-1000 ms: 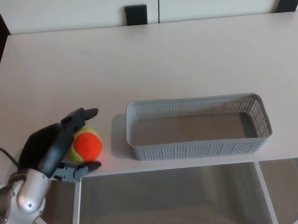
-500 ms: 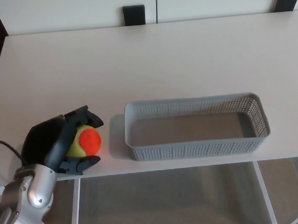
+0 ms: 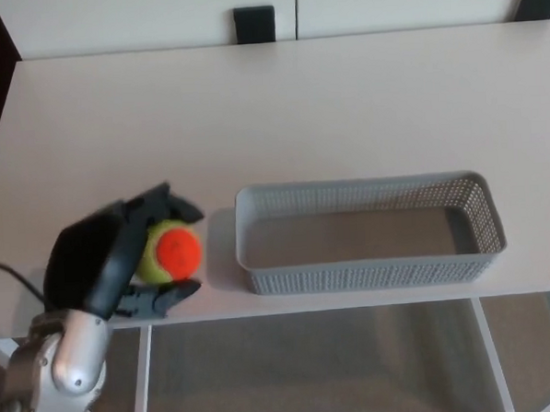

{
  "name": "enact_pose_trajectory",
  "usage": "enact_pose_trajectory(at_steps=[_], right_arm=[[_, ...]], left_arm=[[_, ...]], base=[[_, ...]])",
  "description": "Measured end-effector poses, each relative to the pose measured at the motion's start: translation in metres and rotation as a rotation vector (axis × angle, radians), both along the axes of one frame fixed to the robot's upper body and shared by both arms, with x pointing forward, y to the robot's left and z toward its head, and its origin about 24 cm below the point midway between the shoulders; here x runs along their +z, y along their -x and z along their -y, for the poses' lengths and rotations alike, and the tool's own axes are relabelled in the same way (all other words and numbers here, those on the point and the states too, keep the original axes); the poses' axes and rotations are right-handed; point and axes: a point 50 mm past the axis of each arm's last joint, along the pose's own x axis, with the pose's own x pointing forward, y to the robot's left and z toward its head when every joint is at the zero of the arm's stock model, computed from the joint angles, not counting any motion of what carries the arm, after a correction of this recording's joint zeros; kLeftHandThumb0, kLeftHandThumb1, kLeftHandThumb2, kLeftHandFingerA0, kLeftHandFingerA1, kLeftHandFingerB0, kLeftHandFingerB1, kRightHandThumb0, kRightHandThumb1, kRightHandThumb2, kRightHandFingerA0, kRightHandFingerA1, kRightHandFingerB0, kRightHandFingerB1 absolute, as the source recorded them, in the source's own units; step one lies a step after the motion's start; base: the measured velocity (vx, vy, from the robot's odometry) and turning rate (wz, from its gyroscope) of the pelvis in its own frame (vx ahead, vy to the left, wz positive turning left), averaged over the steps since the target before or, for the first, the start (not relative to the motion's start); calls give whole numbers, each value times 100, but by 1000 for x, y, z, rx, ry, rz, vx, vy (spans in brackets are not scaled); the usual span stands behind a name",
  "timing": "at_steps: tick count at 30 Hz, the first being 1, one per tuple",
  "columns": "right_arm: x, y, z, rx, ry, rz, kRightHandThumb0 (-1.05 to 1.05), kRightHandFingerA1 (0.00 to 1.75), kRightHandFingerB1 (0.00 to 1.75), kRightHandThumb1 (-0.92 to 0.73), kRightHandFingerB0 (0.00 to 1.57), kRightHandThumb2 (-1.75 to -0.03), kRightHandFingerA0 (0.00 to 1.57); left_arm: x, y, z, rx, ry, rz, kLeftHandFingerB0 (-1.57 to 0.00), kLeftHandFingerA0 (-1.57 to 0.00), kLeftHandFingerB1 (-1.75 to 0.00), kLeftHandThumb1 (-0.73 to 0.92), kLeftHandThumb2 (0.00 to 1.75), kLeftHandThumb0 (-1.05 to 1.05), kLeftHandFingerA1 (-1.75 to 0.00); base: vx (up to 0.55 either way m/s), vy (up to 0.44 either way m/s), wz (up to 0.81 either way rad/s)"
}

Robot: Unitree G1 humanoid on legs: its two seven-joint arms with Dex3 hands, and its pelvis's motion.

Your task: The robot walk towards a table in front and uses its left hand to pickup a tennis ball on the left side and put it in a container on the right hand side

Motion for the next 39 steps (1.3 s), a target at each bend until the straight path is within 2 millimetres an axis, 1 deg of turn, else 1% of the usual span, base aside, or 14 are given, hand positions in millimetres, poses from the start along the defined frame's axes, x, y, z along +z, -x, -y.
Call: enact_pose_trajectory(at_steps=[1,8,9,12,13,18,19,24,25,30,31,34,36,39], right_arm=[[0,0,0,1,-1,1,-32,51,41,-59,48,-57,63],[0,0,-1,9,1,-4,-34,52,40,-60,46,-57,61],[0,0,0,10,2,-5,-34,51,40,-60,47,-57,62],[0,0,0,11,2,-4,-34,51,40,-60,47,-57,62],[0,0,0,12,3,-4,-34,51,40,-59,47,-57,62],[1,-1,0,17,2,0,-34,51,40,-59,47,-57,62],[1,-1,0,18,2,2,-33,52,40,-60,46,-58,62],[3,-4,0,23,3,12,-34,52,40,-59,47,-57,62],[3,-4,0,24,3,12,-33,52,40,-61,47,-57,64],[3,-5,-1,35,7,9,-33,52,40,-61,47,-58,63],[3,-6,-1,36,7,8,-32,51,40,-61,49,-57,63],[3,-6,-1,38,8,7,-32,51,40,-62,48,-58,62],[4,-7,-1,41,9,9,-31,51,41,-62,48,-58,61],[4,-9,-1,43,11,12,-31,52,41,-62,48,-58,61]], left_arm=[[12,1,6,-20,19,50,-70,-87,-120,82,77,-21,-172],[72,13,42,-170,109,278,-69,-86,-109,85,69,-19,-175],[80,16,49,-199,121,305,-75,-113,-94,65,100,-23,-133],[91,24,68,-273,143,340,-75,-113,-94,65,100,-23,-133],[93,26,73,-291,148,340,-83,-83,-74,78,61,-13,-174],[91,26,88,-325,129,319,-83,-83,-74,78,61,-13,-174],[91,26,90,-326,124,317,-76,-82,-104,77,63,-5,-166],[81,17,103,-342,107,263,-77,-84,-101,77,62,-7,-162],[81,17,104,-344,105,260,-81,-86,-65,75,62,-19,-157],[71,9,109,-337,67,221,-81,-87,-60,74,62,-21,-158],[69,8,109,-335,62,215,-79,-84,-73,74,64,-18,-163],[65,6,110,-331,51,199,-77,-84,-79,74,65,-20,-163],[59,2,109,-321,41,173,-76,-85,-94,76,67,-14,-153],[53,-3,106,-303,32,150,-75,-82,-98,77,66,-12,-155]], base=[[0,0,0],[0,0,0],[0,0,0],[0,0,0],[0,0,0],[0,0,0],[0,0,0],[0,0,0],[0,0,0],[0,0,0],[0,0,0],[0,0,0],[0,0,0],[0,0,0]])
